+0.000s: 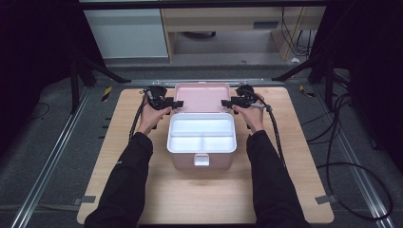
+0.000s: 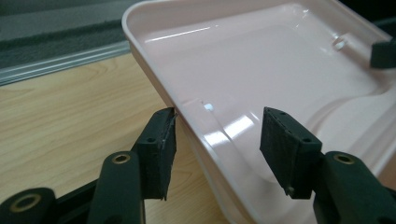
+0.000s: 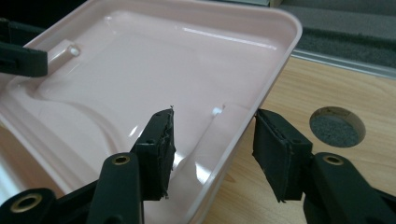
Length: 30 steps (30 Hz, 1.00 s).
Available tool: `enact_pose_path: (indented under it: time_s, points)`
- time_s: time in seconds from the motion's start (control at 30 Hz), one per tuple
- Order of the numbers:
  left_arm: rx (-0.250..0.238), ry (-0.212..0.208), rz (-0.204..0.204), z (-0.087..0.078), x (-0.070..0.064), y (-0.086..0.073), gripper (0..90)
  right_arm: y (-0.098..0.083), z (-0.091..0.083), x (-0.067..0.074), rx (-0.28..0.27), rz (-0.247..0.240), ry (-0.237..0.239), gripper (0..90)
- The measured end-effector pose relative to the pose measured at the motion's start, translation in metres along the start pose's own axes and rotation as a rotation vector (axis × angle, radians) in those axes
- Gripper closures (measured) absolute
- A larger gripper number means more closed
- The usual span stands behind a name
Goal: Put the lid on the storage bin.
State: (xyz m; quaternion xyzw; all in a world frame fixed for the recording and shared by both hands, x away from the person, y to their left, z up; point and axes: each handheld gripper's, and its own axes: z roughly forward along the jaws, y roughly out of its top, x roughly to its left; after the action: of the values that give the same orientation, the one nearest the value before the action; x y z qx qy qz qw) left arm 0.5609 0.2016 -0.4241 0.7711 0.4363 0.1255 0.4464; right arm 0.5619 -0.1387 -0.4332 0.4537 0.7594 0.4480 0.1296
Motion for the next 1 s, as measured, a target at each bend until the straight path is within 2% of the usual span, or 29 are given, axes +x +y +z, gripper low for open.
enact_pose_path:
  time_s: [0.27,0.43,0.6,0.87,1.0]
  points:
    - [-0.045,0.011,0.057,-0.022,-0.014,0.01,48.0,0.01,-0.023,0.009,-0.06,-0.033,-0.005,50.8]
    - [-0.065,0.006,0.078,-0.035,-0.02,0.014,49.9,0.014,-0.036,0.015,-0.087,-0.062,-0.009,52.2]
    - [-0.075,-0.005,0.095,-0.044,-0.024,0.016,51.7,0.017,-0.048,0.023,-0.091,-0.107,-0.023,52.2]
    - [-0.07,0.0,0.164,-0.061,-0.038,0.018,53.3,0.02,-0.069,0.036,-0.088,-0.166,-0.037,52.6]
    - [-0.078,0.0,0.179,-0.067,-0.043,0.016,54.2,0.022,-0.08,0.04,-0.091,-0.182,-0.04,54.5]
